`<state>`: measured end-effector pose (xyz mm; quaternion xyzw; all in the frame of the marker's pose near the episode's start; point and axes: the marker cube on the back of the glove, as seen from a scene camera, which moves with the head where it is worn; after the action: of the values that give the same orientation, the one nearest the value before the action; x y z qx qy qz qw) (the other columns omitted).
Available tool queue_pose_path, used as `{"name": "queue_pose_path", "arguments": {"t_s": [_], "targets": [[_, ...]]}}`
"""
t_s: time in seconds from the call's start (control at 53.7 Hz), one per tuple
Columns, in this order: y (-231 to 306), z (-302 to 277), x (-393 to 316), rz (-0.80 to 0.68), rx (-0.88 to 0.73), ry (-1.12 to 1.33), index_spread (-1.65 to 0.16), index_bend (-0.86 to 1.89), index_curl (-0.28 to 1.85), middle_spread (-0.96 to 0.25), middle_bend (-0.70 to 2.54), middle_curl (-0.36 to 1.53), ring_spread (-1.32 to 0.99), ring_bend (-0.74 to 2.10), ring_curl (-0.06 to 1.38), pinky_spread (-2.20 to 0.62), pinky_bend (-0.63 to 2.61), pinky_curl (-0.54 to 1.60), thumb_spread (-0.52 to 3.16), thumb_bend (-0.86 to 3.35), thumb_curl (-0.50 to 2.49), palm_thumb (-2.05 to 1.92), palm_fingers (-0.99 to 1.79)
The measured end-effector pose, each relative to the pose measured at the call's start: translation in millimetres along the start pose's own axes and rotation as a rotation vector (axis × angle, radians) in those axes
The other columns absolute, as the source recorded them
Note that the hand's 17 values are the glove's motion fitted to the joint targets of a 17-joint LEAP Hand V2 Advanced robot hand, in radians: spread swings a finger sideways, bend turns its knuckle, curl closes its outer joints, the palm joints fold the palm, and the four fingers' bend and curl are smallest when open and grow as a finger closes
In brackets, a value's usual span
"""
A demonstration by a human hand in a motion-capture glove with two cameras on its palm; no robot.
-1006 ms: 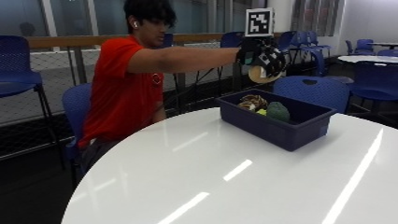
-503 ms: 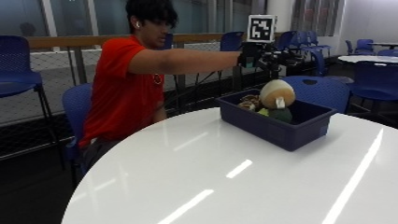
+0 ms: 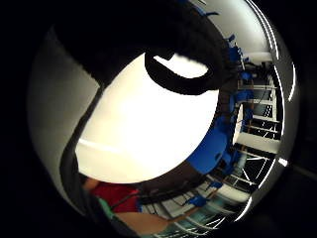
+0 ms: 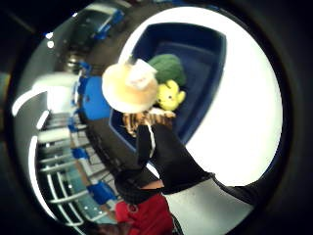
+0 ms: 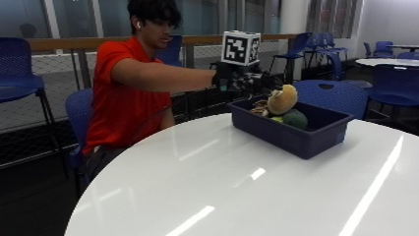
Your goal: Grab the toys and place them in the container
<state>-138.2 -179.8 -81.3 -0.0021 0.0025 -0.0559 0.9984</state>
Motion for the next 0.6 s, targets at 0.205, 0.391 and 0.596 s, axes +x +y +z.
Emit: {"name": "queue_pose_path", "arguments": {"t_s": [0.205,0.391,0.596], "targets": [[23,23,52,0.066,0.002,-0.017,-0.32,0.13,0.23,-0.05,0.14,0.29,0.08,0.18,0.33,0.13,1.14,0.34,1.15,-0.03,0.33,-0.03,-0.18],[44,44,88,0.096,0.031,-0.026,-0.33,0.18,0.25,-0.06,0.15,0.28,0.08,0.17,0.32,0.12,1.06,0.32,1.18,-0.03,0.31,-0.02,-0.13],[71,69,116,0.136,0.014,-0.065,-0.34,0.17,0.28,-0.07,0.14,0.26,0.07,0.17,0.31,0.12,1.02,0.31,1.21,-0.02,0.30,-0.01,-0.12]]}}
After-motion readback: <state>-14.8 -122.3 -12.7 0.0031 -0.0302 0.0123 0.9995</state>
